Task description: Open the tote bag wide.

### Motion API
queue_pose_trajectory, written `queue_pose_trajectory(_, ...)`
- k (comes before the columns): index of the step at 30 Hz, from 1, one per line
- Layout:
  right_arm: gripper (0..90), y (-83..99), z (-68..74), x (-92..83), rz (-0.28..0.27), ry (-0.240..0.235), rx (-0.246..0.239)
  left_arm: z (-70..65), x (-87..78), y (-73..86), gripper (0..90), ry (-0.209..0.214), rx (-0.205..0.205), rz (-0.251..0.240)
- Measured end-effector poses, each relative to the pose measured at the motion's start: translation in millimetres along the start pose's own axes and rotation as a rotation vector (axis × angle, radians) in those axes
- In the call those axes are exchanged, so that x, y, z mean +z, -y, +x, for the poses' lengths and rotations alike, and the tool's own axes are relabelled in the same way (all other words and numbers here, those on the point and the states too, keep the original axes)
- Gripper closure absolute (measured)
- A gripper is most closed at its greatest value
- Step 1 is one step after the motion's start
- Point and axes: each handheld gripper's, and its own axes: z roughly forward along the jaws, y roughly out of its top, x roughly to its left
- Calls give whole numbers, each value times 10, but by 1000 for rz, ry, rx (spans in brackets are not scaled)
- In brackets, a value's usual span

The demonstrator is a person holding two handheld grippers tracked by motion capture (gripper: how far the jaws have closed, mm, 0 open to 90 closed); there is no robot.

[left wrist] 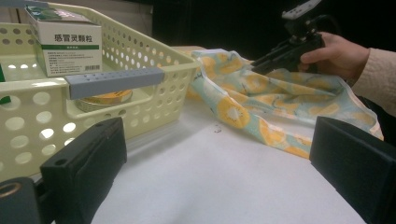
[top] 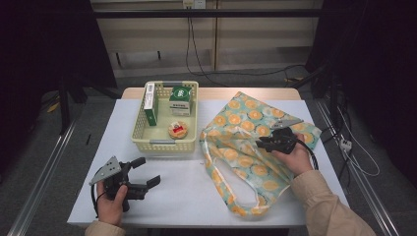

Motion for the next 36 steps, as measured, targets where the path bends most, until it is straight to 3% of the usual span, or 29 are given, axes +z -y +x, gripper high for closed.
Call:
queue_pose_trajectory(3,579,-64,78,-94,-27,5,5,-5,4,-2,36,1,2,2)
queue_pose_trajectory(7,495,-112,168,-177,-60,-16,-1,-9,5,-3,36,1,3,3)
queue_pose_trajectory(12,423,-179,295,-259,-82,-17,-32,-13,10,-1,36,1,3,2)
queue_pose_trajectory(15,408,-227,416,-286,-87,-46,-55,-14,9,-3,36,1,2,2)
queue_pose_trajectory(20,420,-219,587,-208,-61,-80,-101,-17,5,-5,36,2,6,5)
queue_pose_trajectory(22,425,-175,605,-132,-31,-71,-112,-18,6,-5,36,1,6,4)
queue_pose_trajectory(26,453,-52,580,38,42,-57,-122,-16,5,-3,36,4,4,4)
queue_pose_trajectory(30,490,51,516,167,71,-38,-125,-8,5,1,36,3,0,2)
queue_pose_trajectory(34,528,125,466,251,92,-26,-94,-7,6,3,36,4,-1,1)
queue_pose_trajectory(36,605,132,451,250,80,-29,-89,-5,7,6,36,4,-4,1)
